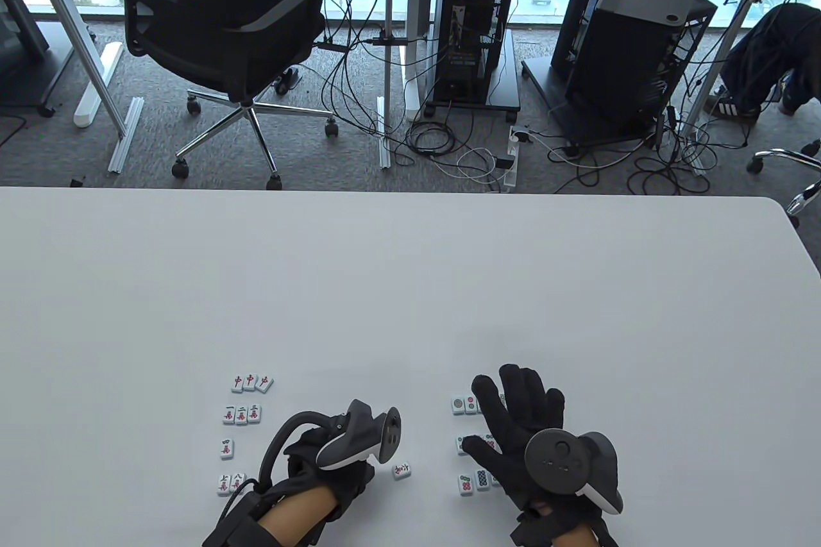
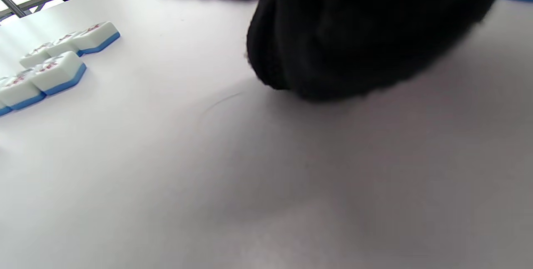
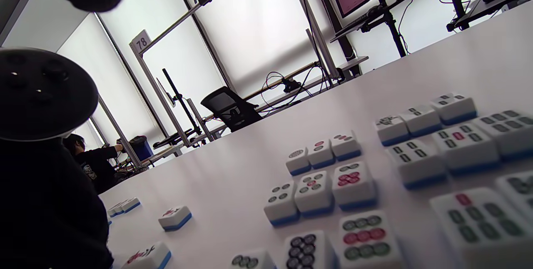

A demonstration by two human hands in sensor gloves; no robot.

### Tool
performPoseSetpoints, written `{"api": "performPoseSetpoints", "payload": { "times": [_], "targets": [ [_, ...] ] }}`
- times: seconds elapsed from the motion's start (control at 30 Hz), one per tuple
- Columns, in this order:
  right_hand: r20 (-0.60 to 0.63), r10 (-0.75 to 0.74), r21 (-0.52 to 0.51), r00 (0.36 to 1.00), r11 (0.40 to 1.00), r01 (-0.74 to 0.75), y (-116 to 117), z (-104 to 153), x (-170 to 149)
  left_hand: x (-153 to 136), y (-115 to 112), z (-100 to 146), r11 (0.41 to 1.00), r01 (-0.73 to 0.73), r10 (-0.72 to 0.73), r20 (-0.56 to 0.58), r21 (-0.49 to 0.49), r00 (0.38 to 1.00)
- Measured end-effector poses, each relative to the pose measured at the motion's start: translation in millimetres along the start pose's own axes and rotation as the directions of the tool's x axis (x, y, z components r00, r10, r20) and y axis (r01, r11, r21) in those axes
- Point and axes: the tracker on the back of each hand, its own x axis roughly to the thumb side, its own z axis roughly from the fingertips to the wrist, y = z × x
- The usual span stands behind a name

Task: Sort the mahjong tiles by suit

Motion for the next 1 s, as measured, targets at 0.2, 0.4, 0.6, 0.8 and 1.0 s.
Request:
{"api": "performPoseSetpoints", "payload": {
  "times": [0.2, 0.4, 0.6, 0.8, 1.0],
  "targets": [
    [0.001, 0.005, 0.003, 1.0, 1.0, -0.005, 0.4, 0.1, 0.3, 3.3, -2.0, 3.5, 0.997, 0.035, -0.039, 0.064, 0.074, 0.997],
    [0.003, 0.008, 0.005, 1.0, 1.0, -0.008, 0.9, 0.1, 0.8, 1.4, -5.4, 7.2, 0.984, 0.035, -0.059, 0.138, 0.176, 0.989],
    [0.007, 0.008, 0.003, 1.0, 1.0, -0.008, 0.9, 0.2, 1.2, 2.4, -3.8, 9.5, 0.98, 0.089, -0.11, 0.115, 0.179, 0.987],
    [0.001, 0.006, 0.001, 1.0, 1.0, -0.006, 0.5, 0.3, 0.8, 4.5, -3.7, 12.0, 0.97, 0.106, -0.136, 0.127, 0.217, 0.983],
    [0.0, 0.009, 0.003, 1.0, 1.0, -0.009, 0.2, 0.2, 0.8, 5.9, -5.9, 8.1, 0.978, 0.054, -0.095, 0.194, 0.204, 0.976]
  ]
}}
